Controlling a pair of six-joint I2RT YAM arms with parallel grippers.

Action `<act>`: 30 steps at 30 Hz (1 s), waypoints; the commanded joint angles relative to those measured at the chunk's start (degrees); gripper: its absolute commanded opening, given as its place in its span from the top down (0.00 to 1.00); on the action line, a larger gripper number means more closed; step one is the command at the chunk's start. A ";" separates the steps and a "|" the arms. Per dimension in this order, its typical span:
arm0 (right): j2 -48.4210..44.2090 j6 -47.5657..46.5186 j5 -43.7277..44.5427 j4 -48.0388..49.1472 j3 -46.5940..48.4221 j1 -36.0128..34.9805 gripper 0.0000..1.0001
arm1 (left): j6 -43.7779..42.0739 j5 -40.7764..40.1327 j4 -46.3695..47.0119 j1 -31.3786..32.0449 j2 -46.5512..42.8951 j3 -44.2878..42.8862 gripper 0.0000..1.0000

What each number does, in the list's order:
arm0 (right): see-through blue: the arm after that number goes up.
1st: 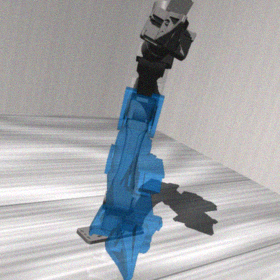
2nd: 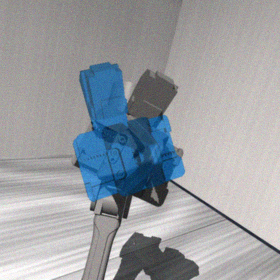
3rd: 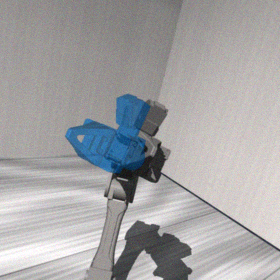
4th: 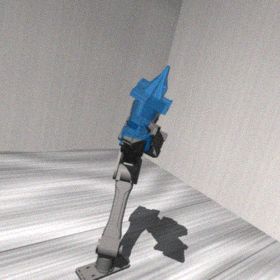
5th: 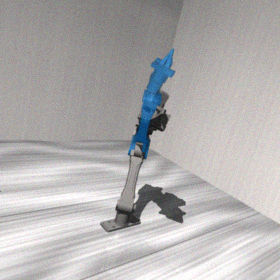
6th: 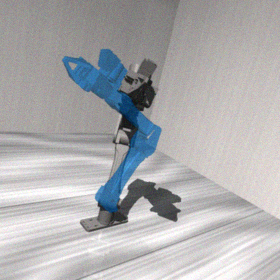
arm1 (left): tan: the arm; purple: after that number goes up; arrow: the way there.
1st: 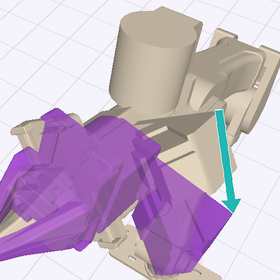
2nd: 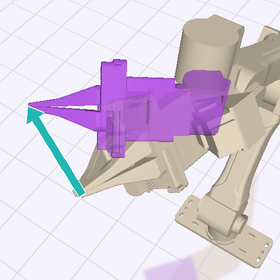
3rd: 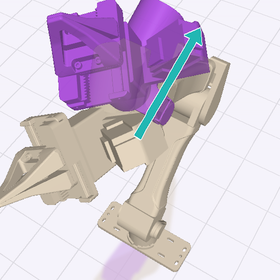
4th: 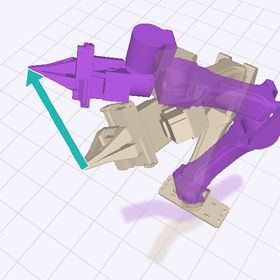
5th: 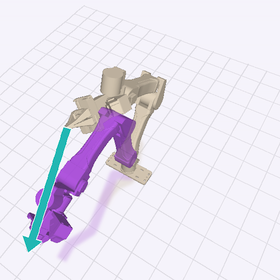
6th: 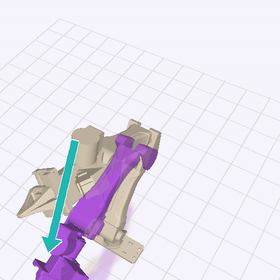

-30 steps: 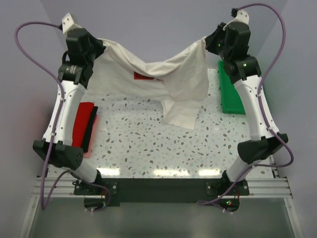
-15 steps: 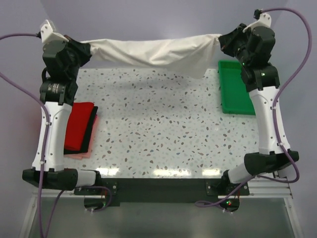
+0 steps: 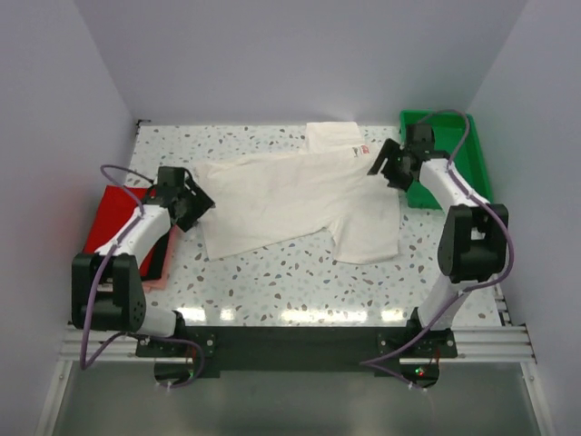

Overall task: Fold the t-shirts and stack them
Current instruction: Flatten the tshirt out

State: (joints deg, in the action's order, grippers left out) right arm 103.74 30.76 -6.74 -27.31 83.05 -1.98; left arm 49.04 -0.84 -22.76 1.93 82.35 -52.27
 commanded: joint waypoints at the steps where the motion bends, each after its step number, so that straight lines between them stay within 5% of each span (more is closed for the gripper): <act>1: -10.92 2.28 1.99 5.94 -10.15 -0.39 0.27 | 4.58 -0.48 3.69 -0.18 -7.02 5.58 0.30; 10: -25.41 5.01 6.57 10.18 -35.57 -0.75 0.29 | 9.67 -3.63 -0.70 2.37 -9.39 13.16 0.37; 18: -32.90 5.45 11.57 3.25 -40.24 -0.75 0.29 | 16.97 -11.64 -8.96 10.89 -12.21 16.06 0.39; 30: -34.67 7.55 15.62 2.08 -43.49 -0.66 0.29 | 18.55 -12.52 -9.06 11.78 -12.48 19.22 0.39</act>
State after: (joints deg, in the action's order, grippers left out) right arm 69.34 36.82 6.96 -25.74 40.53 -2.57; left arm 66.04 -11.77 -32.38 13.28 70.06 -33.61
